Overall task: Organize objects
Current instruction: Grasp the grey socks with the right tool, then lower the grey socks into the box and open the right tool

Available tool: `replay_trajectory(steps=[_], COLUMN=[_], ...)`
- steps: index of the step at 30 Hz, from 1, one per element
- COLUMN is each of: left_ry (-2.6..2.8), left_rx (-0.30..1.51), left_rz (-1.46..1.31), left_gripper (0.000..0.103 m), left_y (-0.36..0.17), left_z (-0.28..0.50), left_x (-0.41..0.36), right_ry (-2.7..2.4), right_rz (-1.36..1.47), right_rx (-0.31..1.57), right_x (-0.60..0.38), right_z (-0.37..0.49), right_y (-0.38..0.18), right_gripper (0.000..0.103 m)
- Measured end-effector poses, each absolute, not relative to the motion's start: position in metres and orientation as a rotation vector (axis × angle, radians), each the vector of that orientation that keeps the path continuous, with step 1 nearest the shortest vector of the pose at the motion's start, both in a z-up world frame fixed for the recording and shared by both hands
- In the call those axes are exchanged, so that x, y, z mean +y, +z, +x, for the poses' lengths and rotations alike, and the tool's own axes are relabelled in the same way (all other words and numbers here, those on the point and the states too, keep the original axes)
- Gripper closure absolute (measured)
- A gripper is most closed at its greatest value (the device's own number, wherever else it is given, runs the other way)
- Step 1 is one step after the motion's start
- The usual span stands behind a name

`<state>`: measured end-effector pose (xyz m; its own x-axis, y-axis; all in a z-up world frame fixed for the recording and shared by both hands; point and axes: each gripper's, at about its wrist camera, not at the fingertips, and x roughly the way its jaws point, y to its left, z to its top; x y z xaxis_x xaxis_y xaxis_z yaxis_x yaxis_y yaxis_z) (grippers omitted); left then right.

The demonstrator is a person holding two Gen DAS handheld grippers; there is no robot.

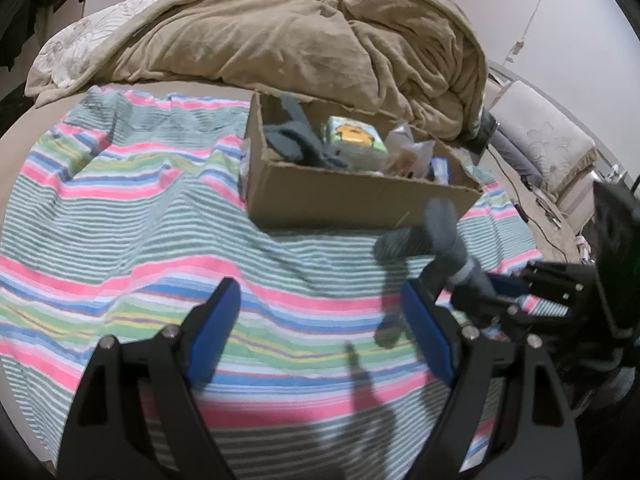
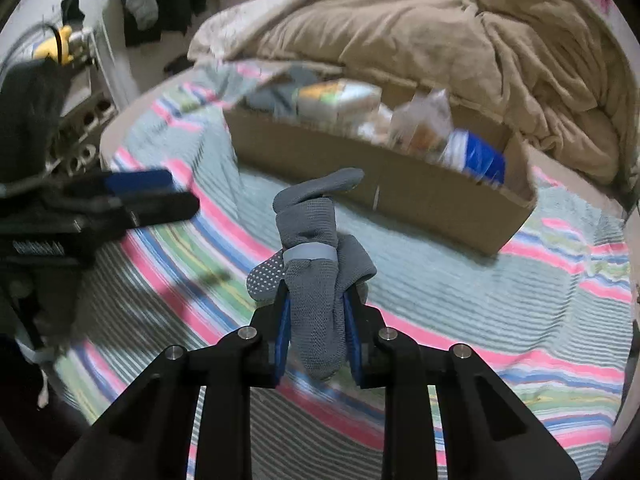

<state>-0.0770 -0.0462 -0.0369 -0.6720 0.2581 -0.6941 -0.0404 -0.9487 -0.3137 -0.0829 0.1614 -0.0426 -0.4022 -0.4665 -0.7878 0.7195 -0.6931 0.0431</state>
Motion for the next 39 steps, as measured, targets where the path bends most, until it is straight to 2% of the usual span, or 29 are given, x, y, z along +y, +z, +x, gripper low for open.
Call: replay_trajectory(steps=[9, 13, 22, 25, 32, 39], left_ry=[2.72, 2.753, 2.787, 2.809, 2.827, 2.832], left_rx=[-0.434, -0.426, -0.417, -0.411, -0.411, -0.419], left_rz=[-1.155, -1.137, -1.083, -1.075, -1.089, -1.099], left_gripper=[0.019, 0.013, 0.012, 0.01, 0.009, 0.009], left_y=[-0.024, -0.017, -0.001, 0.002, 0.002, -0.001], left_z=[-0.08, -0.083, -0.093, -0.097, -0.108, -0.112], left_x=[-0.055, -0.061, -0.07, -0.073, -0.08, -0.085], right_ry=[-2.195, -2.266, -2.359, -2.422, -2.399, -2.362], right_rz=[0.983, 0.948, 0.926, 0.921, 1.026, 1.023], right_rx=[0.302, 0.251, 0.199, 0.295, 0.402, 0.534], right_x=[0.159, 0.166, 0.157, 0.143, 0.11, 0.07], right_z=[-0.098, -0.113, -0.162, -0.171, -0.195, -0.191], right_y=[0.001, 0.019, 0.044, 0.039, 0.004, -0.008], right_gripper=[0.078, 0.078, 0.078, 0.078, 0.077, 0.077])
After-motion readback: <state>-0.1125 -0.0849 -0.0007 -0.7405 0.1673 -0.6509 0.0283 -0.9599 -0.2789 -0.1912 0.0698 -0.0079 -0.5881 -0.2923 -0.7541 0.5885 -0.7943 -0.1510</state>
